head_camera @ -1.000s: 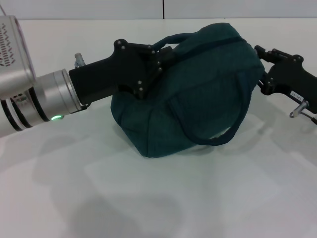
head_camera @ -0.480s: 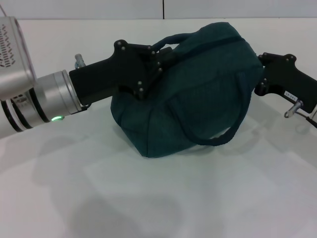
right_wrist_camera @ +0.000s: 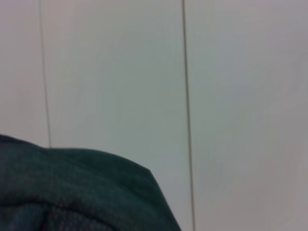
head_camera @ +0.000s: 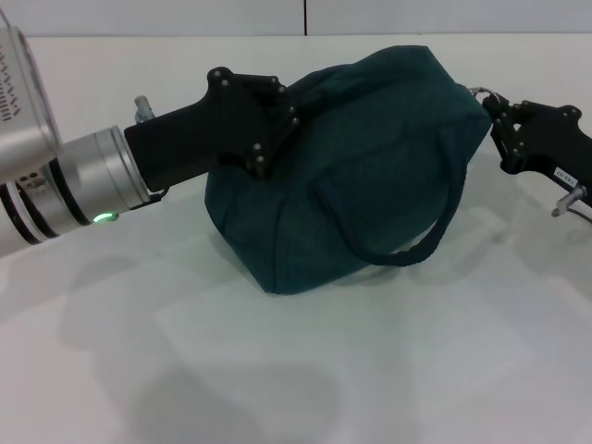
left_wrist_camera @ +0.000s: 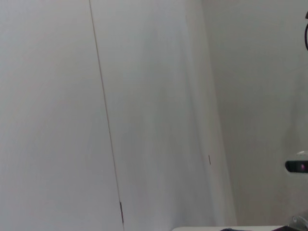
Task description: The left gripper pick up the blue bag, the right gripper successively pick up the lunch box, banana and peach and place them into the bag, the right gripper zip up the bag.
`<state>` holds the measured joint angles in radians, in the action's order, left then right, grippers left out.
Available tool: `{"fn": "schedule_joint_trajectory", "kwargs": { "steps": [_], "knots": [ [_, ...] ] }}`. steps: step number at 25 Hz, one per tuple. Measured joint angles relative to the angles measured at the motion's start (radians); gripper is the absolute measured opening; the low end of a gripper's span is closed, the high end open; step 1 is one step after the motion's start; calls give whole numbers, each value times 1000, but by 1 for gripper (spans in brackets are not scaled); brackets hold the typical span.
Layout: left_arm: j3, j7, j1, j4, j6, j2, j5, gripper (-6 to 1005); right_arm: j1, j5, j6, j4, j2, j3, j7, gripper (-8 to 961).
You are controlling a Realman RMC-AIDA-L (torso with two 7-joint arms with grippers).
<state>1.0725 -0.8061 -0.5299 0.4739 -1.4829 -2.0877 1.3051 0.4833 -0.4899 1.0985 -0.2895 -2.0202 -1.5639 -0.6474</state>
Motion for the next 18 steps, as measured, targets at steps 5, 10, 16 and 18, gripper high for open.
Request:
{"fn": "schedule_joint_trajectory", "kwargs": {
  "steps": [5,10,16,18],
  "knots": [
    [0,-7,-5,-3,-1,0,-9,117,-2,-2,-32,1,3,0,-34,41],
    [11,-3,4,-20,-4,-5,-55,146,-5,-8,-7,-7,6,-7,-65,58],
    [12,1,32,-76,-38,-5,-172,182,-46,-2,53,-19,15,-1,-94,114],
    [12,2,48,-78,-50,-5,-195,194,-67,-2,99,-29,23,0,-109,191]
  ]
}}
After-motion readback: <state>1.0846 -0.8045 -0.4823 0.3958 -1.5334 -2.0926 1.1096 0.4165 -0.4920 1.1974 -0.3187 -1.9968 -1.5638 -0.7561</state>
